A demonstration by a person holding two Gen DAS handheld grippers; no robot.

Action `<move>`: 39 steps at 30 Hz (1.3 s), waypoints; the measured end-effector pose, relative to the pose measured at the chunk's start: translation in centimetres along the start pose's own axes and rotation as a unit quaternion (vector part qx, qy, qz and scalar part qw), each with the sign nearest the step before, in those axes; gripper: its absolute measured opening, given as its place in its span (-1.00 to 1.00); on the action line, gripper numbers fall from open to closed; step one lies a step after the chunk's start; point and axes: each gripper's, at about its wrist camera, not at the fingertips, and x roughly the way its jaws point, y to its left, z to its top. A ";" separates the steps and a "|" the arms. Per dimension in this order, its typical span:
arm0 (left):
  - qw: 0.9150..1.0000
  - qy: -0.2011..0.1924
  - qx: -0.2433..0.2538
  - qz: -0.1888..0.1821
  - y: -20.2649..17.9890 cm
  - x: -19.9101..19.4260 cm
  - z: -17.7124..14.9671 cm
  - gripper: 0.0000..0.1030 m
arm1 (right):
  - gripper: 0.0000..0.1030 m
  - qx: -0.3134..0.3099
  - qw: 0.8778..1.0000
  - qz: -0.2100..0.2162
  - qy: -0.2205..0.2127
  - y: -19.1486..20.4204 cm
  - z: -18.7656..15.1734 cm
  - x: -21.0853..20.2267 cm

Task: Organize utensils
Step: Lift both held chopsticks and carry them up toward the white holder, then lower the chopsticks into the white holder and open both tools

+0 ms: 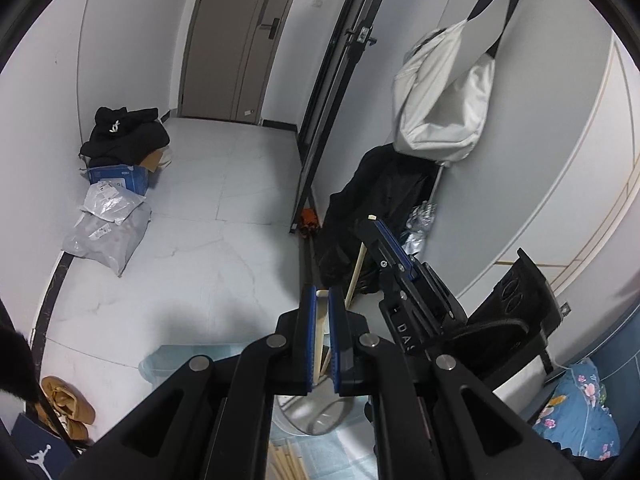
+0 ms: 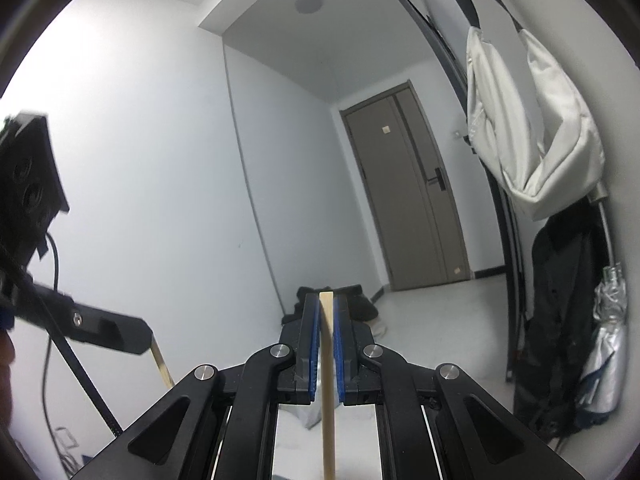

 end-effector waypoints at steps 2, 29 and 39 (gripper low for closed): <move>1.000 0.003 0.005 0.008 0.4 0.6 -0.1 -0.95 | -0.89 -0.005 1.000 0.005 -0.002 0.0 -1.0 0.6; 0.999 0.011 -0.038 0.023 3.4 3.4 -3.8 -0.88 | -0.72 -0.065 0.970 0.127 0.197 1.9 -5.9 -1.7; 0.992 -0.055 -0.045 0.105 3.3 -1.2 -7.2 0.05 | -0.03 -0.034 0.977 0.087 0.191 2.7 -5.5 -7.6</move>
